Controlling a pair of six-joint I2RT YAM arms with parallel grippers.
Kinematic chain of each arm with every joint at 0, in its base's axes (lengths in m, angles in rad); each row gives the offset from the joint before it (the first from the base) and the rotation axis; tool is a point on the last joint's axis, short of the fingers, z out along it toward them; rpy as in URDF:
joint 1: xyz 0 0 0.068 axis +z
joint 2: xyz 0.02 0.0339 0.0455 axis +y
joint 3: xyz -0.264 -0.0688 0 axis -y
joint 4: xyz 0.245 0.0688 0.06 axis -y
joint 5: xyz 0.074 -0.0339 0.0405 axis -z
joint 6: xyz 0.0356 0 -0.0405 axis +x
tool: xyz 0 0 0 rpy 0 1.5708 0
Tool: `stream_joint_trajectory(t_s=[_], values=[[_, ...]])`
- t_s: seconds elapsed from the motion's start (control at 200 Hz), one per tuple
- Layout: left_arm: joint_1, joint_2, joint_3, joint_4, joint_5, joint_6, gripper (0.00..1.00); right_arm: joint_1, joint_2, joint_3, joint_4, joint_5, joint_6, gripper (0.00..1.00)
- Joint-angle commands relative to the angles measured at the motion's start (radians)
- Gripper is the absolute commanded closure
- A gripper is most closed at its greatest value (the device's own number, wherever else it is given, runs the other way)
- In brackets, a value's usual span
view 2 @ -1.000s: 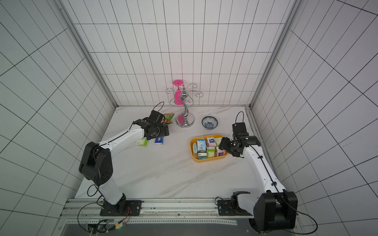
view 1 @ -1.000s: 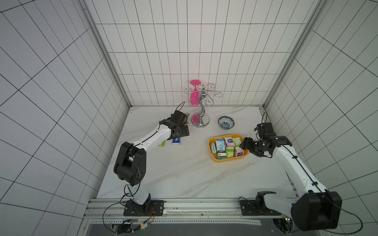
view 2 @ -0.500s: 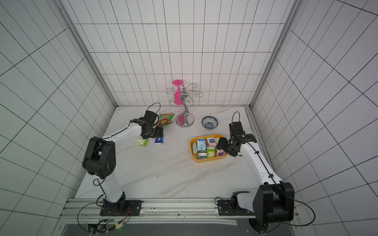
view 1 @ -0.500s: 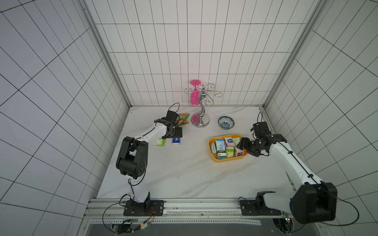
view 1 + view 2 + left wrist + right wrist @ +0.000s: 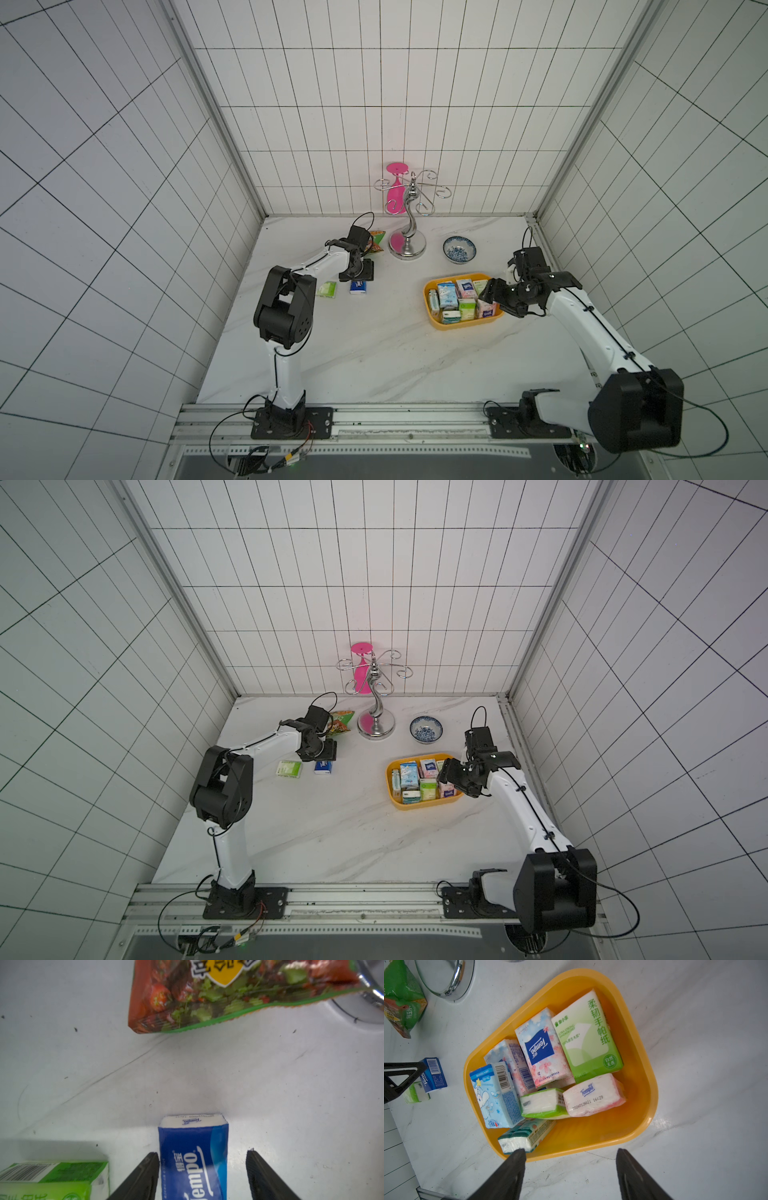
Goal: Put the pocket tissues into the storage box
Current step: Pick up the pocket tissues from the center of the board.
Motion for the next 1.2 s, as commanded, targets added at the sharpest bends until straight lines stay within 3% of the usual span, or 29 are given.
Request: stream_joint_trajectory(t_s=[0.0, 0.235, 0.35, 0.63, 0.964, 1.194], values=[[-0.003, 0.025, 0.009, -0.007, -0.013, -0.004, 0.30, 0.008, -0.003, 0.052, -0.009, 0.012, -0.009, 0.27], [-0.005, 0.034, -0.006, -0.007, -0.025, -0.008, 0.31, -0.003, -0.010, 0.083, -0.045, 0.063, -0.032, 0.26], [-0.009, 0.031, -0.003, -0.008, -0.018, -0.008, 0.46, -0.043, -0.023, 0.082, -0.055, 0.075, -0.038, 0.26], [-0.028, -0.018, 0.018, -0.055, -0.005, -0.025, 0.47, -0.175, -0.069, 0.036, -0.055, 0.069, -0.047, 0.26], [-0.194, -0.170, 0.076, -0.152, 0.017, -0.139, 0.47, -0.208, -0.054, -0.040, 0.011, 0.009, -0.011, 0.26], [-0.273, -0.217, 0.132, -0.125, 0.158, -0.253, 0.47, -0.208, -0.059, -0.038, 0.019, -0.002, -0.014, 0.26]])
